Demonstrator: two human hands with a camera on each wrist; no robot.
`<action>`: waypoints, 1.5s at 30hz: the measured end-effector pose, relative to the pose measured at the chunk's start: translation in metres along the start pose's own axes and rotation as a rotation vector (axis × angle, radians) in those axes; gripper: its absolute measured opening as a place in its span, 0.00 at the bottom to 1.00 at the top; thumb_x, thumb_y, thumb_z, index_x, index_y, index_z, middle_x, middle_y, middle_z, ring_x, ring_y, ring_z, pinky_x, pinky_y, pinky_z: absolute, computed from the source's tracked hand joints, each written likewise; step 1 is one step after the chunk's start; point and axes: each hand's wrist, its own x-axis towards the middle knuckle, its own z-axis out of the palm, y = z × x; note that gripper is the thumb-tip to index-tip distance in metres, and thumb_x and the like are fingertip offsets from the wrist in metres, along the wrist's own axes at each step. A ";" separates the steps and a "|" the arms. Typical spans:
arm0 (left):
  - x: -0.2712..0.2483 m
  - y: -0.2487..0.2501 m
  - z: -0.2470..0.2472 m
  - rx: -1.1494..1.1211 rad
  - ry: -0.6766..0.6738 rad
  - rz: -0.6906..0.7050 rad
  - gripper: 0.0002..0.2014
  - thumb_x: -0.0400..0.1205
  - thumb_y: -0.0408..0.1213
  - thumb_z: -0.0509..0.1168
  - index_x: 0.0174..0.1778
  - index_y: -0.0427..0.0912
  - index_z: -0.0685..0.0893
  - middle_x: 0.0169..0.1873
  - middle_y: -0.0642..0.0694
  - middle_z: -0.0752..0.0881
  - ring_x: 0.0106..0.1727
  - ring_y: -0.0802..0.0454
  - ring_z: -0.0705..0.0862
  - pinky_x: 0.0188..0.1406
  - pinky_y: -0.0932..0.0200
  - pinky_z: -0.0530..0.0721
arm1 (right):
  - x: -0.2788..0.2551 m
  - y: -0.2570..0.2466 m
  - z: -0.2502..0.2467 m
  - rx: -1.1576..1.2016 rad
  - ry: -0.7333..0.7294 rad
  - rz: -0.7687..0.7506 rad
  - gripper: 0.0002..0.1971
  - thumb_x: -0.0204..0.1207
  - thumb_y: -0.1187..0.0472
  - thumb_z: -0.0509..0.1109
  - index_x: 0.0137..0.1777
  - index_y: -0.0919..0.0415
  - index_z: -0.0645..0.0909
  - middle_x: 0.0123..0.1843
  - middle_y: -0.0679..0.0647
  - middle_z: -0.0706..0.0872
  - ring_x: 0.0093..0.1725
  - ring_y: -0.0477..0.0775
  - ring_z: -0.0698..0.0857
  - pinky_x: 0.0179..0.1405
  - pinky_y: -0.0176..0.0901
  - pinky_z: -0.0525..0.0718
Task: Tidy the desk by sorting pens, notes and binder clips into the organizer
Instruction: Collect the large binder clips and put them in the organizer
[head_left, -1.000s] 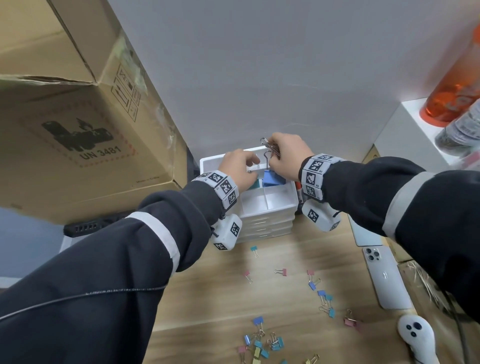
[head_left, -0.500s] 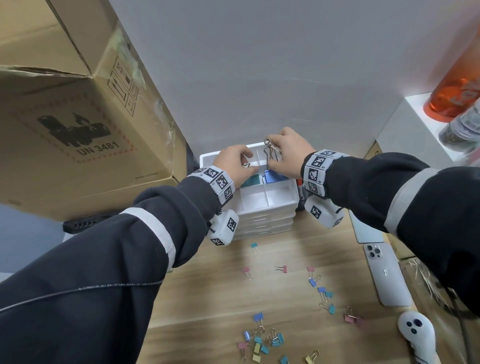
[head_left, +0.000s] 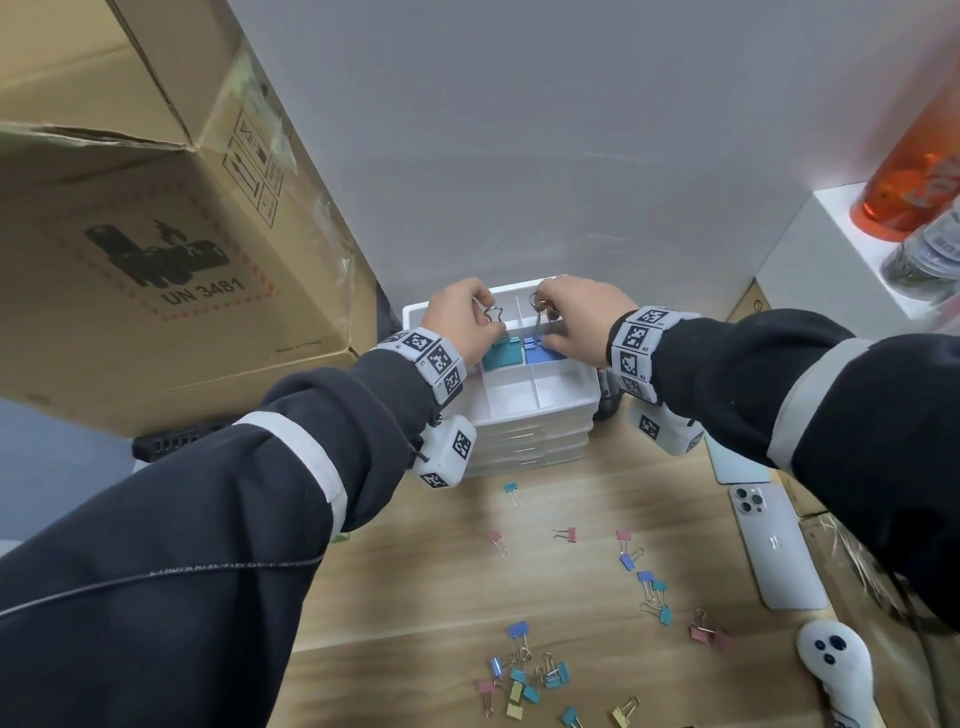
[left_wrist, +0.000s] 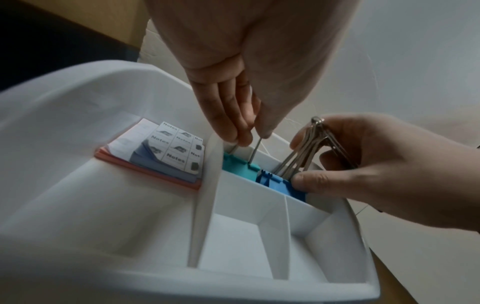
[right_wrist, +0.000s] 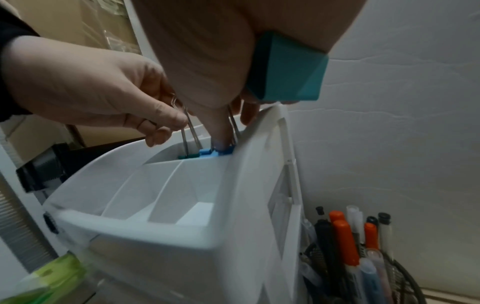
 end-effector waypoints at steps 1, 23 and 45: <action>-0.001 0.001 0.000 -0.007 -0.004 0.003 0.09 0.76 0.34 0.74 0.49 0.46 0.82 0.33 0.51 0.84 0.37 0.47 0.87 0.37 0.58 0.84 | 0.000 0.002 0.001 -0.003 -0.009 0.024 0.21 0.74 0.53 0.74 0.65 0.56 0.75 0.61 0.54 0.82 0.58 0.60 0.83 0.55 0.49 0.81; -0.029 0.006 -0.028 0.033 0.019 -0.035 0.07 0.80 0.32 0.64 0.49 0.47 0.83 0.38 0.41 0.90 0.40 0.41 0.90 0.43 0.45 0.91 | 0.000 -0.049 -0.027 0.619 0.135 0.051 0.15 0.79 0.55 0.70 0.39 0.68 0.84 0.29 0.55 0.79 0.31 0.53 0.74 0.37 0.43 0.76; -0.079 -0.020 -0.039 0.040 -0.155 -0.127 0.04 0.81 0.33 0.66 0.48 0.47 0.84 0.36 0.48 0.88 0.30 0.57 0.87 0.24 0.67 0.76 | 0.005 -0.076 -0.026 -0.029 -0.154 -0.029 0.10 0.78 0.64 0.65 0.43 0.51 0.86 0.47 0.55 0.91 0.48 0.62 0.89 0.45 0.45 0.86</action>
